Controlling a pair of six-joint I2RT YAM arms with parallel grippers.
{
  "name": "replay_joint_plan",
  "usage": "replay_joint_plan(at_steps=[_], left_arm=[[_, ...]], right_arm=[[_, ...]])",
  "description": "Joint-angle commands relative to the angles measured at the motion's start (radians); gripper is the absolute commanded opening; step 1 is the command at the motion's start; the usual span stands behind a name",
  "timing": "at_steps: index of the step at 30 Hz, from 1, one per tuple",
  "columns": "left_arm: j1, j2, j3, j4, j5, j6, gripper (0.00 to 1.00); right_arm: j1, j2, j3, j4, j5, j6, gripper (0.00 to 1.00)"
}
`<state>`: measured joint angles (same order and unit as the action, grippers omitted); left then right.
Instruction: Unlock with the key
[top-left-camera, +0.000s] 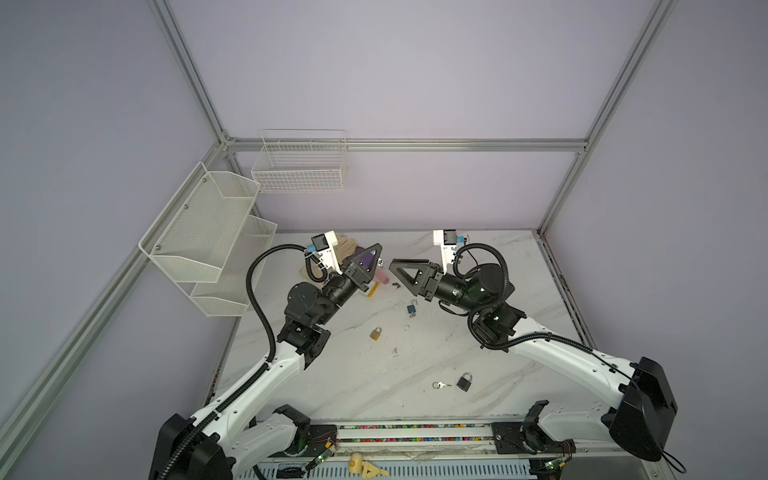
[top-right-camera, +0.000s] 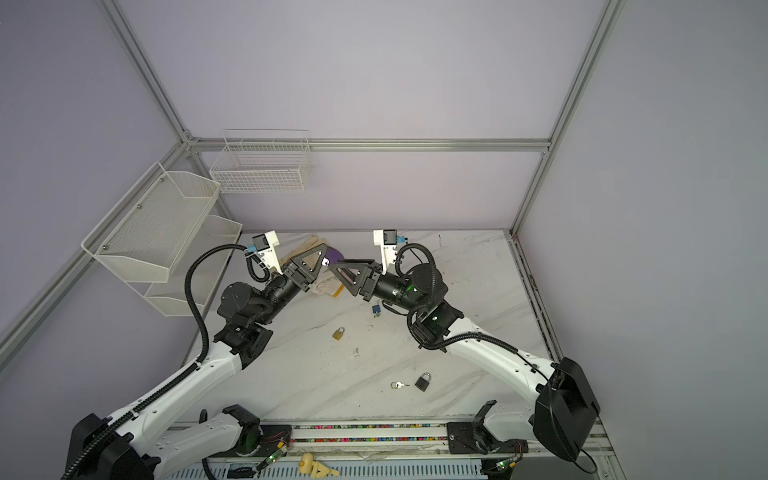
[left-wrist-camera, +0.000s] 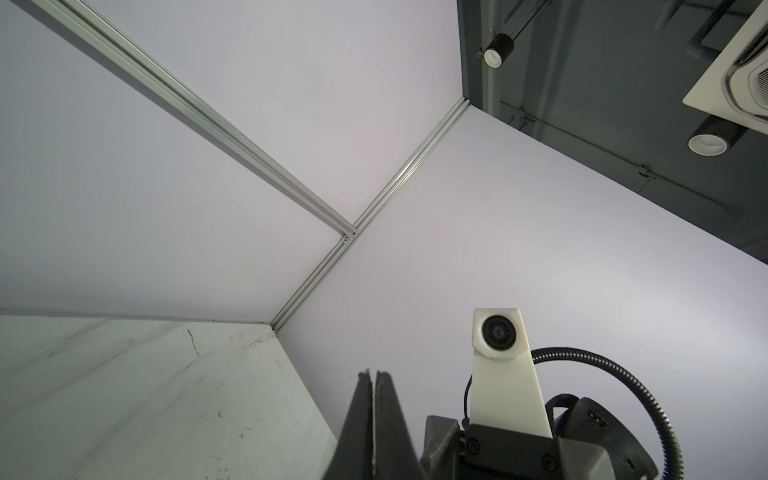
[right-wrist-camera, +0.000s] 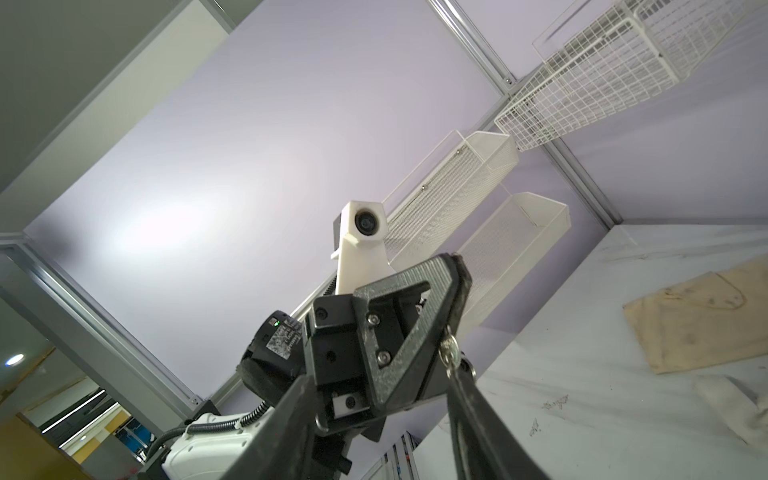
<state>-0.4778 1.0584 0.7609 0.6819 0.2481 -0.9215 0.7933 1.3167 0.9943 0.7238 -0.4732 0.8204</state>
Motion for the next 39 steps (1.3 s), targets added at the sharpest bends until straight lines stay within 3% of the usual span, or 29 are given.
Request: replay_joint_plan(at_steps=[1,16,20,39], left_arm=[[-0.009,-0.002,-0.028,0.088,-0.017,0.030,0.00],[-0.014,0.009,-0.020,0.102,0.018,0.024,0.00],[-0.015,0.011,-0.015,0.102,0.028,0.024,0.00],[-0.025,0.012,0.005,0.111,0.056,0.010,0.00]], right_arm=[[-0.011,0.019,0.007,0.075,0.017,0.063,0.50],[-0.012,0.168,0.044,0.258,-0.111,0.134,0.35],[-0.012,0.166,0.054,0.246,-0.106,0.119,0.33],[-0.013,0.179,0.069,0.251,-0.105,0.105,0.08]])
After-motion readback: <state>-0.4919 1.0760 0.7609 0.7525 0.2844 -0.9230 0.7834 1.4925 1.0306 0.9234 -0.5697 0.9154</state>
